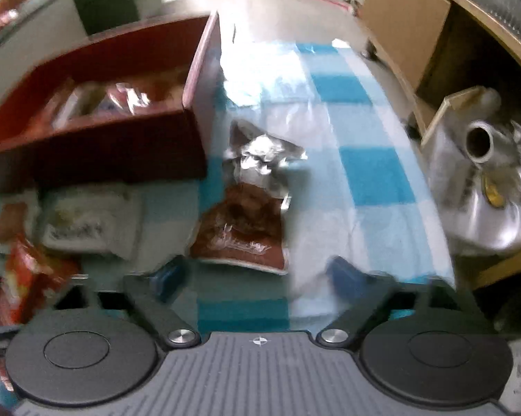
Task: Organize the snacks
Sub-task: 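Lower the right gripper onto the brown chocolate pouch and close it while the left holds the red bag, then lift the brown pouch with the right gripper while the left holds the red bag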
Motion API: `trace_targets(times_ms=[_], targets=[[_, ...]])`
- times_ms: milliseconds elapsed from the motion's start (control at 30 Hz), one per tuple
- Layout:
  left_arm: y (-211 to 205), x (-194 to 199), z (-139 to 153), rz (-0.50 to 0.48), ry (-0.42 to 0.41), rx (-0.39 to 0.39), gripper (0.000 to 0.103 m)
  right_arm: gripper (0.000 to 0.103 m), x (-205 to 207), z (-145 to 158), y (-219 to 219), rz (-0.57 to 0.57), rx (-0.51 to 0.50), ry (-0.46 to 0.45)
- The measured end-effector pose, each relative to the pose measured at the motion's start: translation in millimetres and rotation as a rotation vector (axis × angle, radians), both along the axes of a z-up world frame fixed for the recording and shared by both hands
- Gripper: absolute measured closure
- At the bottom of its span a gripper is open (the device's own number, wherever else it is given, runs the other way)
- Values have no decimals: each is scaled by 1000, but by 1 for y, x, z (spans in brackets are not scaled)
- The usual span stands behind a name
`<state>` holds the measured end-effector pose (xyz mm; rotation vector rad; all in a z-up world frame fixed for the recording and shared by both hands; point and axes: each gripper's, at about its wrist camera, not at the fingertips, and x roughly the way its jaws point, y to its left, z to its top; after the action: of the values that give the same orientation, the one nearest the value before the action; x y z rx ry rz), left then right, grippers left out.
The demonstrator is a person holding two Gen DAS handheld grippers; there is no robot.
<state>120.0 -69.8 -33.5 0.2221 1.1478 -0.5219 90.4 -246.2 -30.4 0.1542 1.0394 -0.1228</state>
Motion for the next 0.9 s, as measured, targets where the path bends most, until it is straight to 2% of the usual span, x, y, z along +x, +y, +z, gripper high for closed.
trace_targets(times_ms=[100,167,233,267,300,333,400,433,500,667,733,800,833,900], targets=[[0,0,0,1,-1,2,50,15,15,7,-5,-59,-14,-54],[0,0,0,1,0,-1,49,16,26,9,-4,-55,-6,-51],[1,0,0,-3,2,-3,49,17,37,6,-8,-100,30,-43],[1,1,-1,-2,3,-3,48,21,40,1,-8,-108,45,-17],[1,2,-1,1,8,-2,47,31,44,-6,-7,-115,49,18],[1,4,-2,3,14,0,46,31,45,-8,-4,-117,14,6],[1,5,-3,3,19,2,45,41,49,-9,0,-87,-43,15],[1,6,-3,2,22,0,45,46,48,-9,0,-80,-56,19],[1,6,-3,1,24,-1,45,50,43,-7,-5,-70,-43,24],[4,3,-1,5,13,-8,50,52,19,-6,0,0,-75,67],[4,0,2,4,4,-6,55,53,9,-1,3,16,-63,75],[5,-1,4,7,-2,-4,57,56,0,5,4,15,-44,74],[5,-2,5,10,-5,-4,58,61,-6,10,5,19,-29,64],[8,-4,10,19,-18,-10,59,62,-16,19,9,29,-2,46]])
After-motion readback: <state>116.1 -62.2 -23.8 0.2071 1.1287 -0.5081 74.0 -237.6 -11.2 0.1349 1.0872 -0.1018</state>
